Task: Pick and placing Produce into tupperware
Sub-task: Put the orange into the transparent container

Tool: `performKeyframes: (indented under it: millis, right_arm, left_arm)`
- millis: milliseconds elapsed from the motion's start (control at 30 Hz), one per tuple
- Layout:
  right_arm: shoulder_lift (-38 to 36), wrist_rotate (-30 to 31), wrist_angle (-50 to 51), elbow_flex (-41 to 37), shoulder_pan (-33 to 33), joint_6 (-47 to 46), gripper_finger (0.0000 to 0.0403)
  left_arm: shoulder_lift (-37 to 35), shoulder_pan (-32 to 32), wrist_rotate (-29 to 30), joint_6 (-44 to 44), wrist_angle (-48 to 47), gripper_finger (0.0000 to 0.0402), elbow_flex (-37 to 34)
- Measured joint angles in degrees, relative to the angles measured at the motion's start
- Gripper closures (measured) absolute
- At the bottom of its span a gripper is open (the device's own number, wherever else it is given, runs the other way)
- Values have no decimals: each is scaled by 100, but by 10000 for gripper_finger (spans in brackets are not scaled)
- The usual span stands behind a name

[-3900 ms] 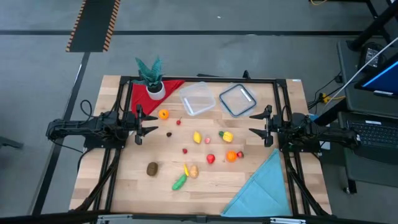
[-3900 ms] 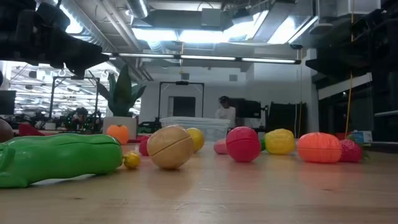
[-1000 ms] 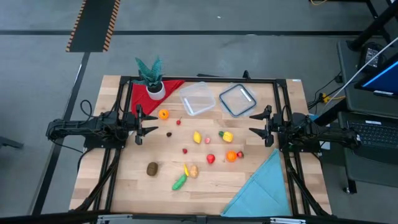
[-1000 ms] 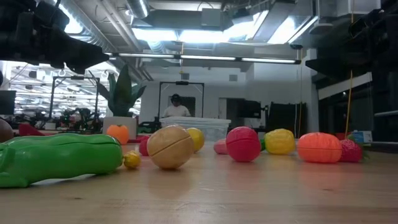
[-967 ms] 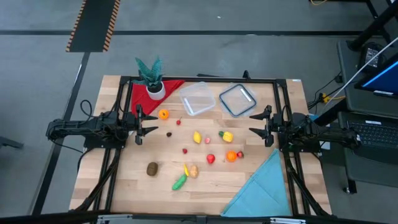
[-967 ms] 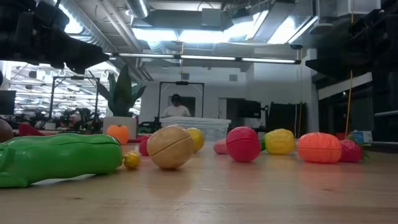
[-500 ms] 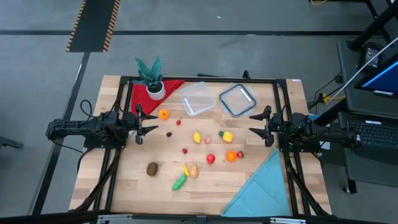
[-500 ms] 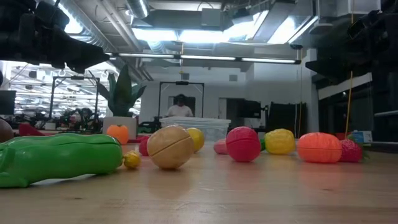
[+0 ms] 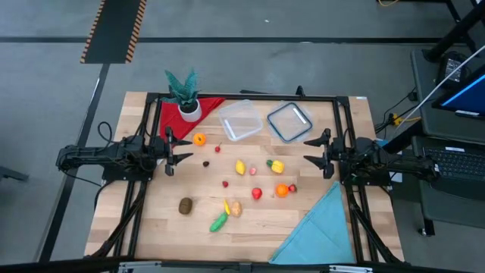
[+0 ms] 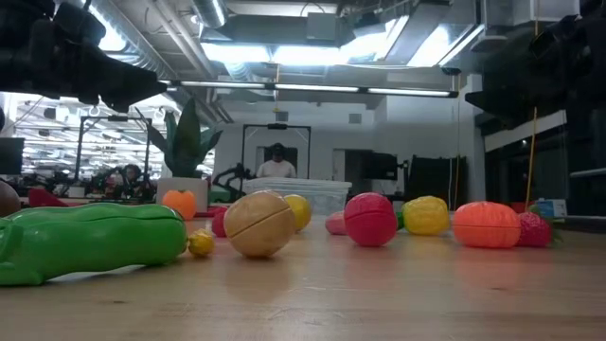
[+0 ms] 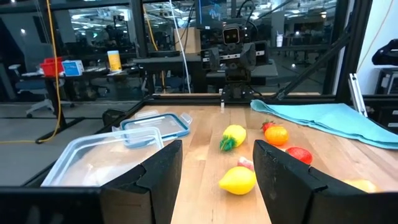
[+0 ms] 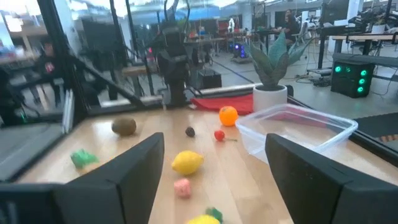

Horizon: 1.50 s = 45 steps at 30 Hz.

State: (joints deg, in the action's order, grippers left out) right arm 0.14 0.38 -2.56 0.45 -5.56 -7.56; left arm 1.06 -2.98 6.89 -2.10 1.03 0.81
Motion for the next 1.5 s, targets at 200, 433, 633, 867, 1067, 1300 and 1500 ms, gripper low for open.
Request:
performKeyframes:
  millis: [200, 433, 633, 867, 1067, 1300, 1500]
  right_arm:
    - [0, -2, -297, 0, 0, 14, 121]
    - [2, -2, -427, 230, -2, 43, 121]
    - [196, -1, -137, 698, -2, 199, 121]
    - [1118, 35, 159, 1327, -79, 312, 121]
    - [2341, 57, 531, 1974, -224, 375, 121]
    - [3688, 308, 989, 2651, -360, 456, 121]
    - [4424, 433, 1016, 2901, -474, 475, 121]
  left_arm:
    - [0, 0, 9, 5, -312, 211, 285]
    - [4, 2, 9, 1, -830, 211, 954]
    - [174, 0, 204, 38, -1370, 211, 1388]
    - [1131, 0, 676, 21, -1593, 211, 1856]
    - [2367, 0, 1026, 466, -2522, 211, 2683]
    - [3749, 0, 1351, 1232, -3989, 211, 3603]
    - [4526, 0, 1790, 1821, -4534, 211, 3869]
